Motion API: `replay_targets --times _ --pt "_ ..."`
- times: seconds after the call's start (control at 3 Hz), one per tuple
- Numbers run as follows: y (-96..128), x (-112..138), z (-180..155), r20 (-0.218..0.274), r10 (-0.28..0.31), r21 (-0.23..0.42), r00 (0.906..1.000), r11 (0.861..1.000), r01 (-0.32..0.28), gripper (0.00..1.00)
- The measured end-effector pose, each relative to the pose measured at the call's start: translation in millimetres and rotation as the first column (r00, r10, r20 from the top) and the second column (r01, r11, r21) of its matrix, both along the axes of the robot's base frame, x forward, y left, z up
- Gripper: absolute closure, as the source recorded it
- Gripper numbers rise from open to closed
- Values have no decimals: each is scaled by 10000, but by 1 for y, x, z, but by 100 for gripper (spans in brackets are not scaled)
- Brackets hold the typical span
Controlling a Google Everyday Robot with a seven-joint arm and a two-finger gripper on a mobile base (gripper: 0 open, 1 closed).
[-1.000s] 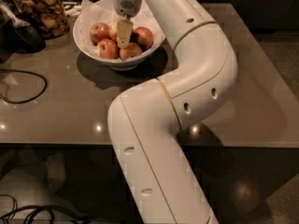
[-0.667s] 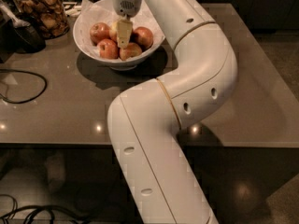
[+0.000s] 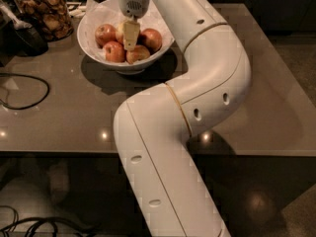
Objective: Pick apple from white bowl
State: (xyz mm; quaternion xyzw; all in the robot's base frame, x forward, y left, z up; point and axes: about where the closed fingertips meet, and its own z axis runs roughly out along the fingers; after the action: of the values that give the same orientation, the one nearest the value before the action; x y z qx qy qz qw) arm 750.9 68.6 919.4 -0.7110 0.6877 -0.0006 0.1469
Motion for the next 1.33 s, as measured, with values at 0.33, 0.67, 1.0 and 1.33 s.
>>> replay_targets --times 0.33,0.67,1.0,1.33 --pt "0 0 0 0 0 0 10000 10000 0 100" --pt "0 0 -6 2 0 1 10000 10000 0 100" --pt "11 -10 45 878 457 839 9951 9951 -531 100" --pt "19 -25 88 1539 793 1401 9849 9850 -1012 100"
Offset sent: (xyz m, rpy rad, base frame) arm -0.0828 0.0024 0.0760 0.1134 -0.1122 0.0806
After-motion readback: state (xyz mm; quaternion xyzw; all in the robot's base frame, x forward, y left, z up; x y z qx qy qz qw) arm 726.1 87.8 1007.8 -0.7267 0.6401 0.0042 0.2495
